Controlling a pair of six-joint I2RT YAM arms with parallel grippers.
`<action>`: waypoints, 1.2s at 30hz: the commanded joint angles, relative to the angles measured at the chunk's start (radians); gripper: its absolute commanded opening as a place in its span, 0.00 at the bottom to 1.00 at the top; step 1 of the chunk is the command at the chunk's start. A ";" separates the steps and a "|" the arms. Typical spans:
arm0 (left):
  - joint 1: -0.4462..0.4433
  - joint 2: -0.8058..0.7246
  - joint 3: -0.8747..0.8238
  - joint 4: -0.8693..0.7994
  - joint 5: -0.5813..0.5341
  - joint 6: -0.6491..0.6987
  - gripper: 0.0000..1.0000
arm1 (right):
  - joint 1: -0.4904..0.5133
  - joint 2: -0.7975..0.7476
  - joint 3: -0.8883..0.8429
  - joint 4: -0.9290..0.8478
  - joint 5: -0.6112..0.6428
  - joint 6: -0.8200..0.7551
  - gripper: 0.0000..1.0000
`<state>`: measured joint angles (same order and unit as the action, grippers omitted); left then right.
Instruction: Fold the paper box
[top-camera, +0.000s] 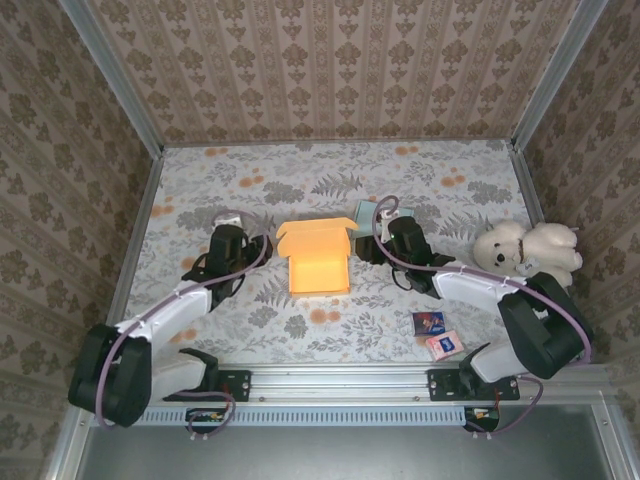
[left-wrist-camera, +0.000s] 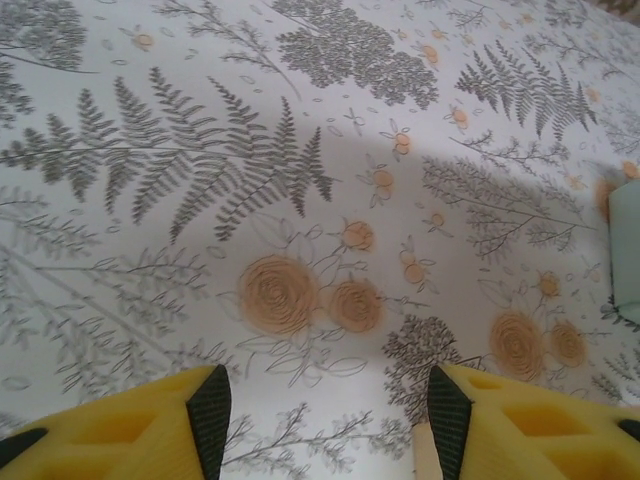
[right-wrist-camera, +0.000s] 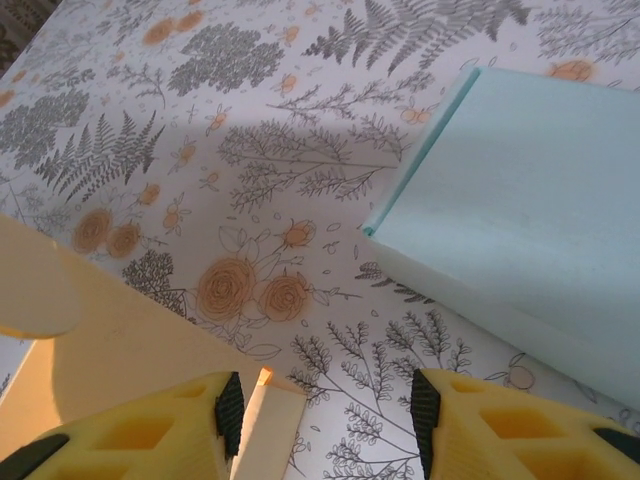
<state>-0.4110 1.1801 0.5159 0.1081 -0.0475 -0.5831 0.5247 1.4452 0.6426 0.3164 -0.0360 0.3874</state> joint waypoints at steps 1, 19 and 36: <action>-0.014 0.038 0.036 0.046 0.051 -0.017 0.57 | -0.003 0.029 0.027 0.053 -0.065 -0.016 0.50; -0.196 0.119 0.055 0.067 -0.023 -0.013 0.57 | 0.018 0.103 0.031 0.118 -0.181 -0.053 0.49; -0.362 0.039 -0.051 0.009 -0.222 -0.027 0.54 | 0.078 0.029 -0.097 0.134 -0.118 -0.111 0.48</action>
<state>-0.7563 1.2598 0.4805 0.1490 -0.2001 -0.5945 0.5949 1.5204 0.5690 0.4232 -0.1650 0.2943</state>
